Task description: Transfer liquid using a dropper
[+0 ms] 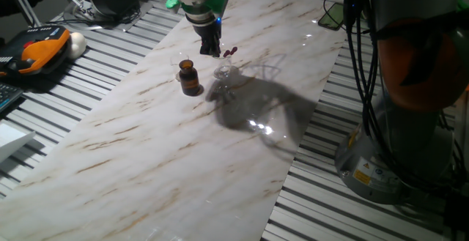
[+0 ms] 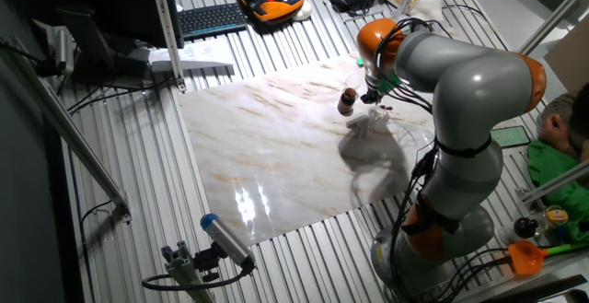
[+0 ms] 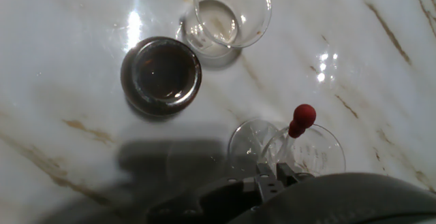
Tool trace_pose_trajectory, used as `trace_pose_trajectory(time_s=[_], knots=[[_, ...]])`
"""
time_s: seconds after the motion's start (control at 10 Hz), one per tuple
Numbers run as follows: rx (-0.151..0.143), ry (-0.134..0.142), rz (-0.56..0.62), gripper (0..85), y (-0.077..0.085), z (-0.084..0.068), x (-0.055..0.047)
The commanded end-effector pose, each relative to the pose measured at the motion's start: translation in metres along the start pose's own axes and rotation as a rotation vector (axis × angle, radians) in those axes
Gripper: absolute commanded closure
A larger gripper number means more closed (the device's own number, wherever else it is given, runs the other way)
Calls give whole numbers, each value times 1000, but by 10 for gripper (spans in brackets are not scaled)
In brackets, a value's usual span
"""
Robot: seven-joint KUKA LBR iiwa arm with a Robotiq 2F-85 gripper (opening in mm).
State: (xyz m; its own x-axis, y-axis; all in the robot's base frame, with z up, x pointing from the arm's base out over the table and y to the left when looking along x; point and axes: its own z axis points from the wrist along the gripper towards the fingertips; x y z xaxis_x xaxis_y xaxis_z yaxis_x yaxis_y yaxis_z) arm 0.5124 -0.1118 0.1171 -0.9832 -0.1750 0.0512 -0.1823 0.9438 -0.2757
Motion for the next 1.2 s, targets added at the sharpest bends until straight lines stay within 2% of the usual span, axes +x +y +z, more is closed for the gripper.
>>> trace_pose_trajectory(time_s=[0.0,0.1,0.4,0.6,0.7,0.9,1.1], knots=[[1,1,-2,680,0,0,0],[7,3,-4,510,0,-1,0],[-24,9,28,510,-2,-11,-4],[-11,14,25,510,-4,-14,-5],[-22,15,21,510,-7,-13,-3],[-17,22,25,510,-8,-18,-2],[-28,16,37,510,-8,-22,-6]])
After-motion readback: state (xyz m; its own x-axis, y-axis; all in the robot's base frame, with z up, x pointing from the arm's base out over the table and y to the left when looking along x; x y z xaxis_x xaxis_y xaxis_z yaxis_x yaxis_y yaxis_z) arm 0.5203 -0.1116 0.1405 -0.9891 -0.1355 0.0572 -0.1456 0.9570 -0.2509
